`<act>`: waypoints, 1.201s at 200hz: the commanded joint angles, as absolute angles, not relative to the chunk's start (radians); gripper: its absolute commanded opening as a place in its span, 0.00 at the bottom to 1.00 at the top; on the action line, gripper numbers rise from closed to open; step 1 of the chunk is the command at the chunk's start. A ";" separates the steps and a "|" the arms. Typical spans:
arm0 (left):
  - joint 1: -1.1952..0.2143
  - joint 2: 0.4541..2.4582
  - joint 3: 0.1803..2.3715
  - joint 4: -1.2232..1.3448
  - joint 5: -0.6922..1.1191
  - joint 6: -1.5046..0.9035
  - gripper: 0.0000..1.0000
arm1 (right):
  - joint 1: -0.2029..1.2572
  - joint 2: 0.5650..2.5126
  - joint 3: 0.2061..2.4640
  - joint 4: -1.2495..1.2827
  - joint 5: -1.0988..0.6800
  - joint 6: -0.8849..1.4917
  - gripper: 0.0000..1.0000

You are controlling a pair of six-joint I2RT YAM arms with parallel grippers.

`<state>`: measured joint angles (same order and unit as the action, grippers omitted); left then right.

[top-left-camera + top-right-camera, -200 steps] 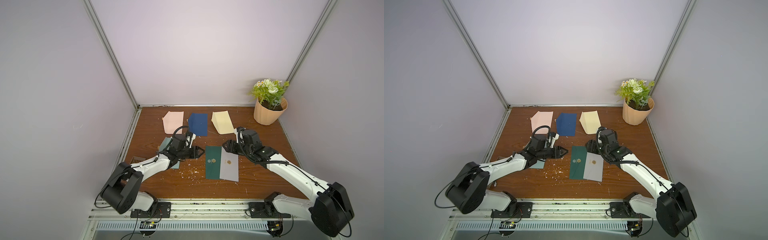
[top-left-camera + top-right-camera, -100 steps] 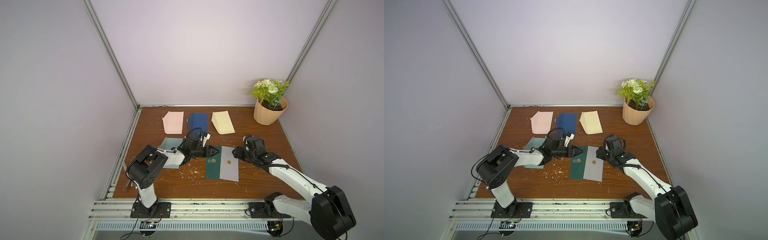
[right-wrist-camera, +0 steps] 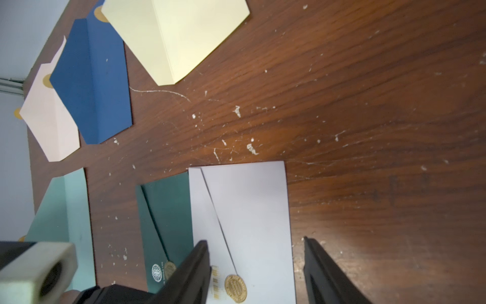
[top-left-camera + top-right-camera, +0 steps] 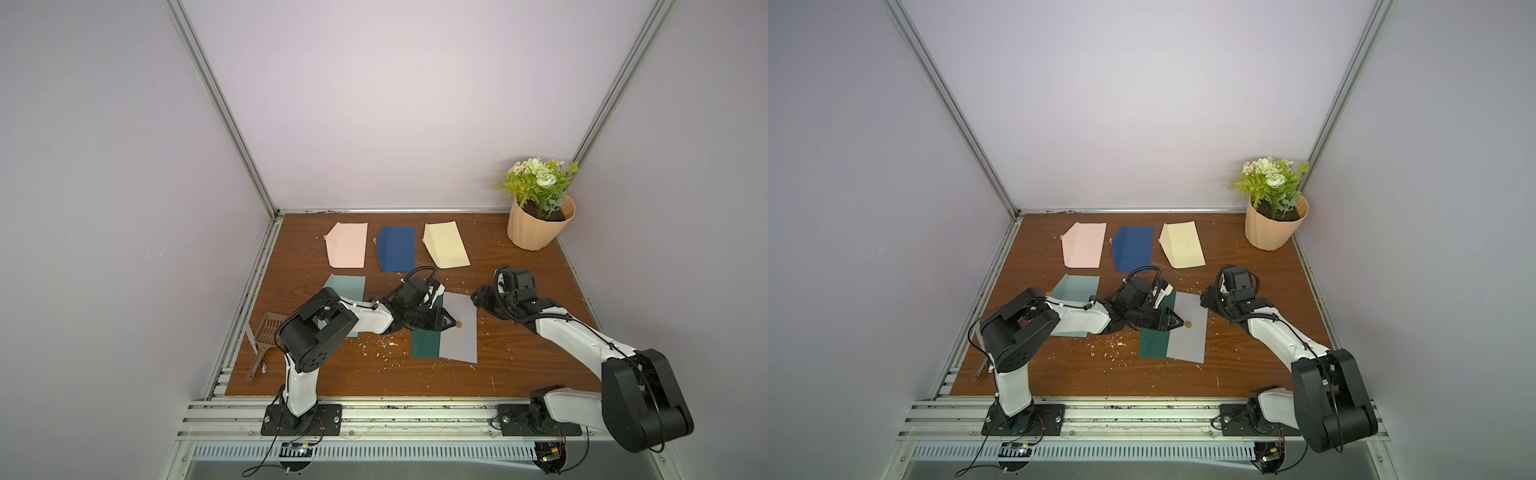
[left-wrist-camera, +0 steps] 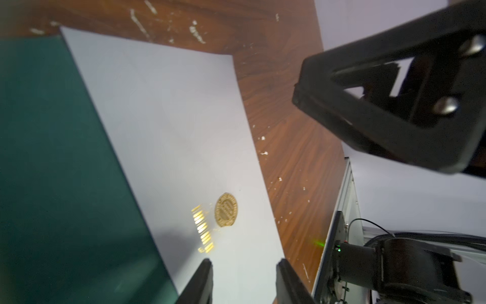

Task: Open the envelope
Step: Pick up the envelope from the envelope.

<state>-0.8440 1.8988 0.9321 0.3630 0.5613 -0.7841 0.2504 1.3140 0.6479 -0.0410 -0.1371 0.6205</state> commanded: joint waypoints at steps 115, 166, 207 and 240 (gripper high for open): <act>-0.890 1.908 0.963 0.194 0.457 -0.711 0.40 | 0.170 1.504 0.678 0.172 -0.312 0.575 0.58; -0.892 1.933 0.961 0.156 0.436 -0.719 0.40 | 0.150 1.566 0.707 0.181 -0.333 0.556 0.58; -0.893 1.949 0.954 0.132 0.422 -0.723 0.40 | 0.127 1.643 0.719 0.219 -0.373 0.540 0.58; -0.892 1.956 0.955 0.123 0.417 -0.724 0.40 | 0.118 1.686 0.704 0.253 -0.442 0.553 0.57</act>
